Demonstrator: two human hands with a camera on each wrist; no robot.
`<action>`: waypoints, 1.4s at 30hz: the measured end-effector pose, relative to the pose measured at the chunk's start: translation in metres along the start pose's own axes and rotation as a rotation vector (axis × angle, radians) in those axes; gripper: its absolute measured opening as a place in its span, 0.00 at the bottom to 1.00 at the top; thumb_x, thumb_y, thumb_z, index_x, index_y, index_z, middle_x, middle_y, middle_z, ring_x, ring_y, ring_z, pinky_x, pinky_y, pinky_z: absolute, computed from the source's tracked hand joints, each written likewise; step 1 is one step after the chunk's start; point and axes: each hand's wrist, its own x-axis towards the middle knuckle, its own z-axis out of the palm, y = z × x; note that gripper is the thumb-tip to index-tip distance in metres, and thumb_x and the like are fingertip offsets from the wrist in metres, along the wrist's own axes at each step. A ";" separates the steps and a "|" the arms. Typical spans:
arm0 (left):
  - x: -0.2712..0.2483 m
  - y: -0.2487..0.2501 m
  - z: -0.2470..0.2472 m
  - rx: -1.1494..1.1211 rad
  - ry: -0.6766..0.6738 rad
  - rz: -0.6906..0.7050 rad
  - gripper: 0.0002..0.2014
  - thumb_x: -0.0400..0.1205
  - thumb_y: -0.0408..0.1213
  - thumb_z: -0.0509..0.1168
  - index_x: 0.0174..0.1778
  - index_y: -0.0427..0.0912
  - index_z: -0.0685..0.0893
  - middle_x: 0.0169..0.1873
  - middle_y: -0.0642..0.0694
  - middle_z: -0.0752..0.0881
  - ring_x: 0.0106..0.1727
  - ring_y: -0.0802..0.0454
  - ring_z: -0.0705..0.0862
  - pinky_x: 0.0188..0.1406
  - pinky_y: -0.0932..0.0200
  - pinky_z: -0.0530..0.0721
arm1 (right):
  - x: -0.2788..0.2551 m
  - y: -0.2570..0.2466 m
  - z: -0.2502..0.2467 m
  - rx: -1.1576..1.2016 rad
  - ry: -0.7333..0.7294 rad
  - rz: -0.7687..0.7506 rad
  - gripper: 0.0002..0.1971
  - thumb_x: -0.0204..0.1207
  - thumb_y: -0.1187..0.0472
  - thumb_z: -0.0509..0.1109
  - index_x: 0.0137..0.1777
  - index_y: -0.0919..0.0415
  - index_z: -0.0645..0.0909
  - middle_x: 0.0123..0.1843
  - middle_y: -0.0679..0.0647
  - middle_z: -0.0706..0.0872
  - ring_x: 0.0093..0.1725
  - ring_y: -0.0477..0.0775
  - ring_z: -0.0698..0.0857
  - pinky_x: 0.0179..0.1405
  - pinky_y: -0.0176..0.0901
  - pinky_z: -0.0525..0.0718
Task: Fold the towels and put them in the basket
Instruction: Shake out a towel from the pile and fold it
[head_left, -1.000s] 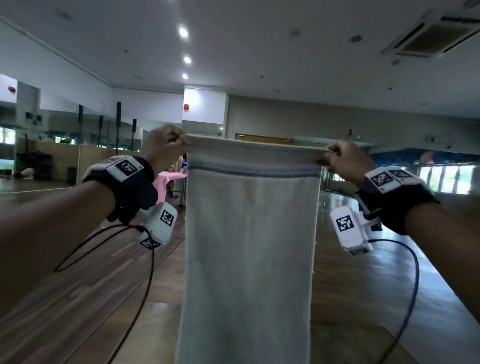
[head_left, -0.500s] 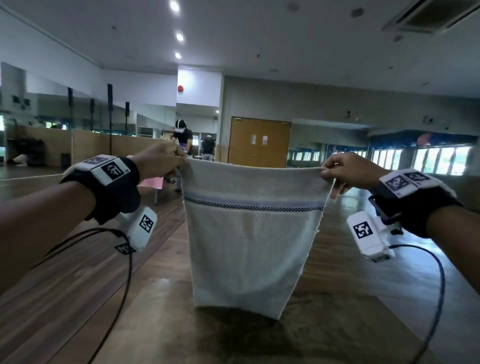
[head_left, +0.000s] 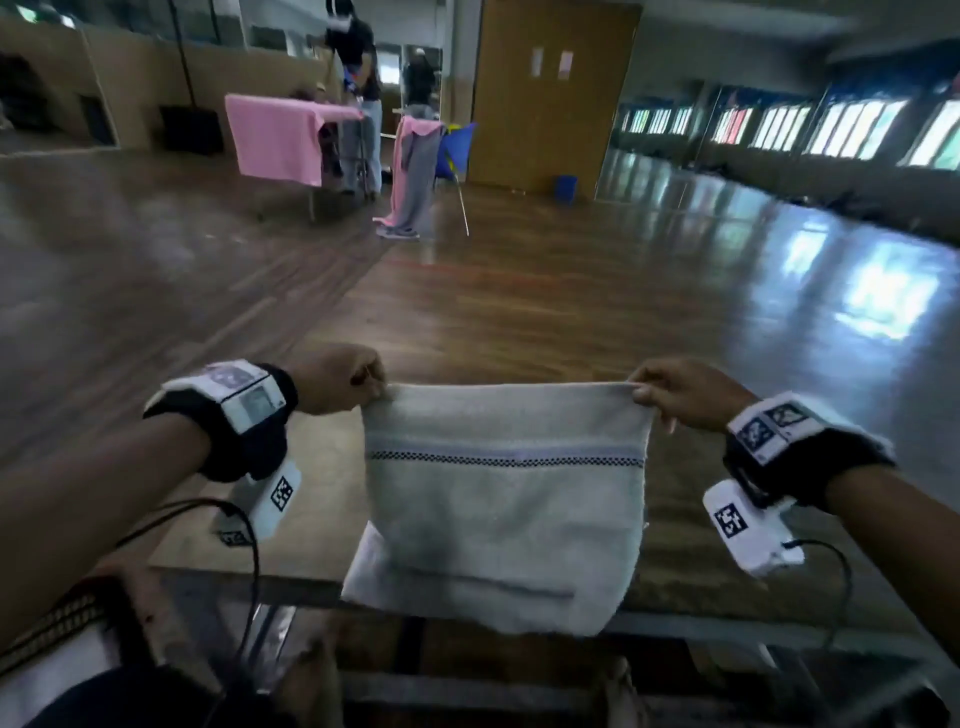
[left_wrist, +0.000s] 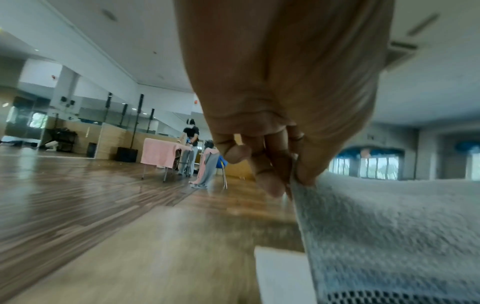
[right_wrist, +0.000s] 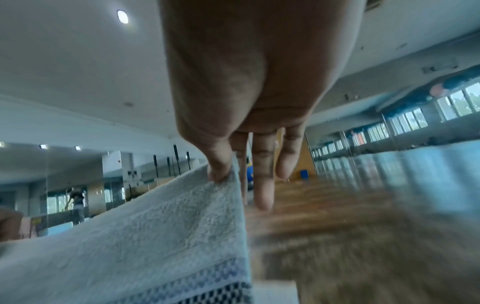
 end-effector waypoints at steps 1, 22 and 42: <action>0.001 -0.010 0.026 0.062 -0.062 -0.007 0.04 0.81 0.33 0.64 0.48 0.38 0.81 0.42 0.44 0.82 0.43 0.45 0.79 0.46 0.53 0.78 | 0.001 0.010 0.029 -0.044 -0.027 0.002 0.05 0.79 0.63 0.67 0.51 0.62 0.83 0.44 0.59 0.90 0.34 0.54 0.85 0.37 0.40 0.76; -0.084 -0.043 0.137 0.118 -0.308 -0.006 0.05 0.77 0.44 0.64 0.42 0.48 0.75 0.38 0.49 0.84 0.42 0.52 0.83 0.37 0.54 0.78 | -0.089 0.053 0.191 0.110 -0.068 0.128 0.17 0.82 0.58 0.60 0.71 0.56 0.74 0.65 0.54 0.84 0.63 0.56 0.82 0.57 0.45 0.78; 0.008 -0.042 0.135 0.156 0.116 -0.187 0.05 0.80 0.41 0.63 0.45 0.50 0.85 0.45 0.51 0.87 0.46 0.49 0.84 0.43 0.56 0.80 | -0.006 0.050 0.170 -0.042 0.265 0.271 0.03 0.77 0.56 0.68 0.42 0.51 0.79 0.43 0.45 0.81 0.41 0.50 0.78 0.37 0.42 0.70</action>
